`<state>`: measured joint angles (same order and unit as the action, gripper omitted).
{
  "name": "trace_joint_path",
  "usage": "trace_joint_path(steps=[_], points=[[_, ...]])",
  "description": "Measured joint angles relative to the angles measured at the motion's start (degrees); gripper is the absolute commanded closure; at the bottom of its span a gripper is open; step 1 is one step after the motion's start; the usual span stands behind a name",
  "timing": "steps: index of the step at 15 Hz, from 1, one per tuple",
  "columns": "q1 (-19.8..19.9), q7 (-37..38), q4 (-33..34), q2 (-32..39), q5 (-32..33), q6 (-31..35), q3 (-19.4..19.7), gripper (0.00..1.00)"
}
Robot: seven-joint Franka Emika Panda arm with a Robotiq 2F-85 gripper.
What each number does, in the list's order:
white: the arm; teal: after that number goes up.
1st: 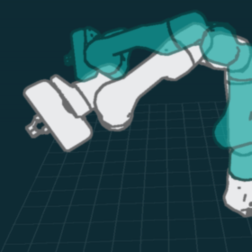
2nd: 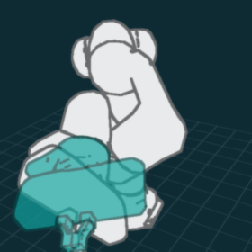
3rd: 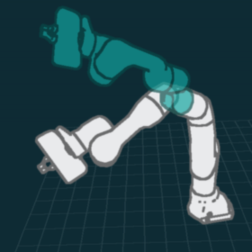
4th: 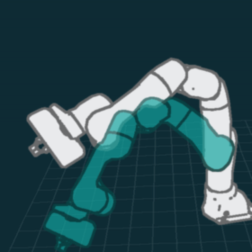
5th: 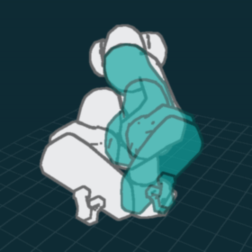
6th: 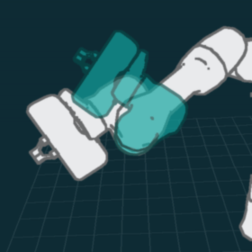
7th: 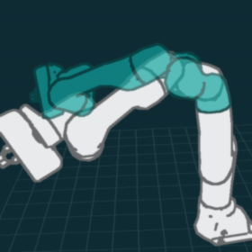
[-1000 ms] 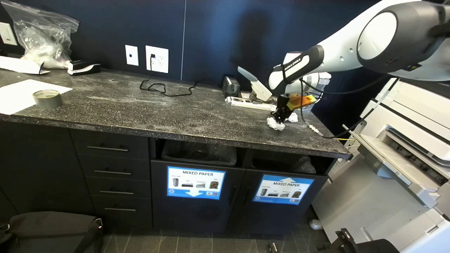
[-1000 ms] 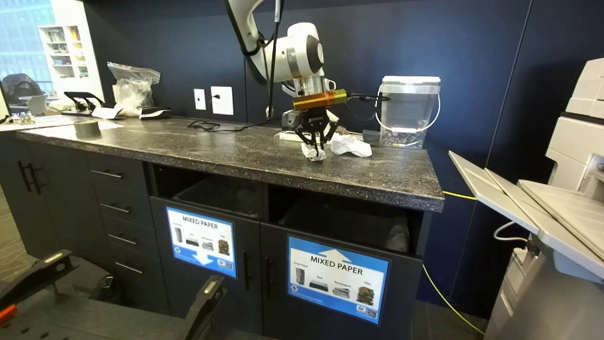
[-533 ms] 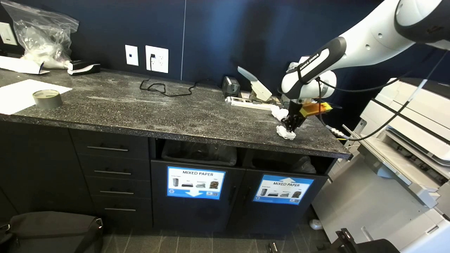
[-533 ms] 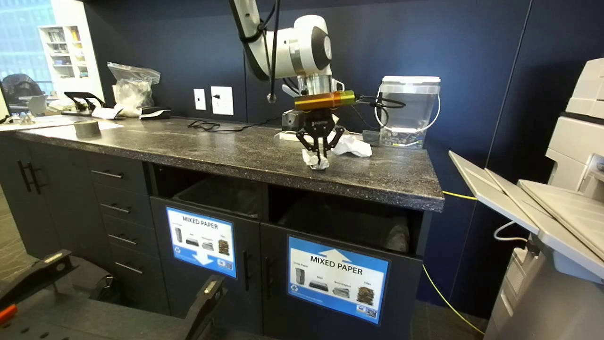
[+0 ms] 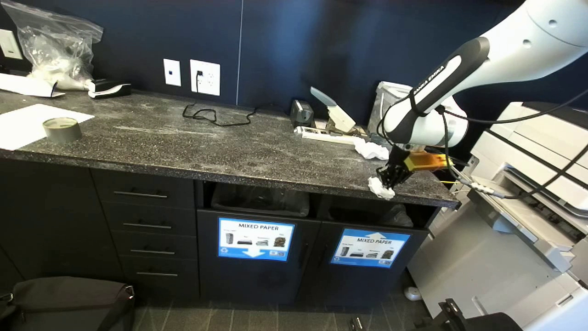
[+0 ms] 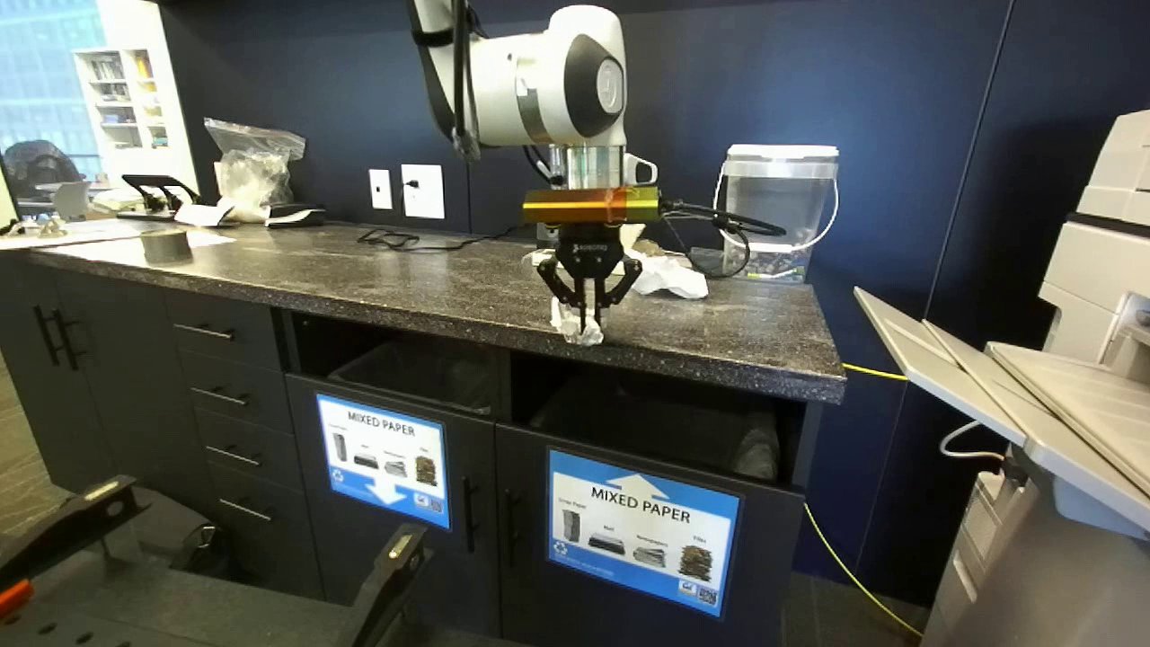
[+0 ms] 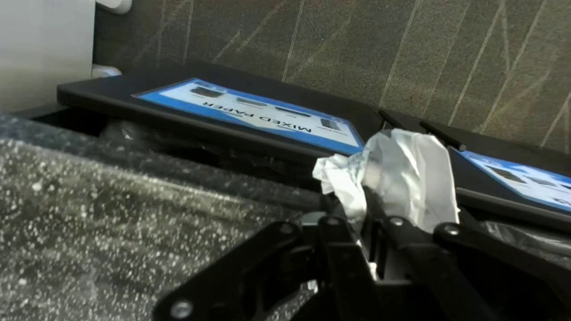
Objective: Place the papers on the countertop inside the bin on the right
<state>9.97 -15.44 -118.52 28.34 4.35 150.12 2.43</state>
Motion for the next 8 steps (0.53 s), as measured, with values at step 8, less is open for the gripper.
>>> trace_joint_path(steps=[8], points=[[0.7,1.8,-15.2,-2.1,-6.7,15.9,-3.0,0.87]])
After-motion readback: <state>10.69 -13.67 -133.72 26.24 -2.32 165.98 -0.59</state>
